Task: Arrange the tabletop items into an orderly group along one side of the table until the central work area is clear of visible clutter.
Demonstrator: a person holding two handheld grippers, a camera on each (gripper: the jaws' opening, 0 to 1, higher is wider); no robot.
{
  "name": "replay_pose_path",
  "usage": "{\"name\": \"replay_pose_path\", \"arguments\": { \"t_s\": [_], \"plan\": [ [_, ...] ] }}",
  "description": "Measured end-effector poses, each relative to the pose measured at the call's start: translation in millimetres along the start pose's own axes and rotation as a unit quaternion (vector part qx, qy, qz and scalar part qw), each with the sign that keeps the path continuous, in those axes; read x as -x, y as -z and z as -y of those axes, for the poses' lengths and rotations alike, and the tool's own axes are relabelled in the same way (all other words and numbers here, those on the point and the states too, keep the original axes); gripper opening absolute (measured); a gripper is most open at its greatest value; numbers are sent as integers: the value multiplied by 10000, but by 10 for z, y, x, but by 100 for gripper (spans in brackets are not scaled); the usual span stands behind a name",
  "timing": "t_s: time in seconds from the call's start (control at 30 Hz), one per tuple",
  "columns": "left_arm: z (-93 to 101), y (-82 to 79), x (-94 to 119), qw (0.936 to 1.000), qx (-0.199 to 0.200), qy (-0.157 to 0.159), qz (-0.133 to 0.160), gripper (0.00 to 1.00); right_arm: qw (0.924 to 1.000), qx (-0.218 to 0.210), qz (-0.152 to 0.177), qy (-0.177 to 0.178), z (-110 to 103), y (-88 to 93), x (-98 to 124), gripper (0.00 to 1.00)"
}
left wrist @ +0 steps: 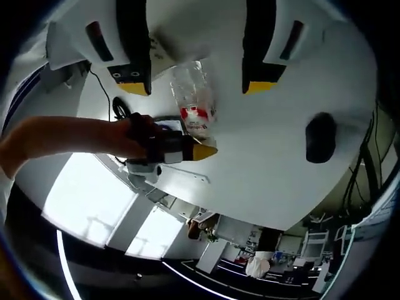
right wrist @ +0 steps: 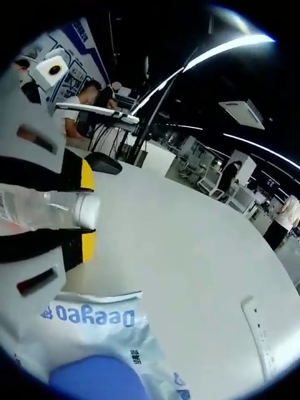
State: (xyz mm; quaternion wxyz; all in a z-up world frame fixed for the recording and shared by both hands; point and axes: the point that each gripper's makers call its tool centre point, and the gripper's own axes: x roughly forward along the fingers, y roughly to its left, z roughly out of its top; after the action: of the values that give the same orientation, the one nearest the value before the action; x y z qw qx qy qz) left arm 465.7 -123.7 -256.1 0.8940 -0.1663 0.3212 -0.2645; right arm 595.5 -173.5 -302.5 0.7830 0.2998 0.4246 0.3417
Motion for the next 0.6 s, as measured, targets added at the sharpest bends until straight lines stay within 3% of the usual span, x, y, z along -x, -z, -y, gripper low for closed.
{"name": "replay_pose_path", "arguments": {
  "t_s": [0.33, 0.6],
  "plan": [
    [-20, -101, -260, 9990, -99, 425, -91, 59, 9974, 646, 47, -303, -216, -45, 9, 19],
    [-26, -149, -557, 9952, -58, 956, -217, 59, 9923, 1103, 54, -554, -366, -57, 18, 19]
  ]
}}
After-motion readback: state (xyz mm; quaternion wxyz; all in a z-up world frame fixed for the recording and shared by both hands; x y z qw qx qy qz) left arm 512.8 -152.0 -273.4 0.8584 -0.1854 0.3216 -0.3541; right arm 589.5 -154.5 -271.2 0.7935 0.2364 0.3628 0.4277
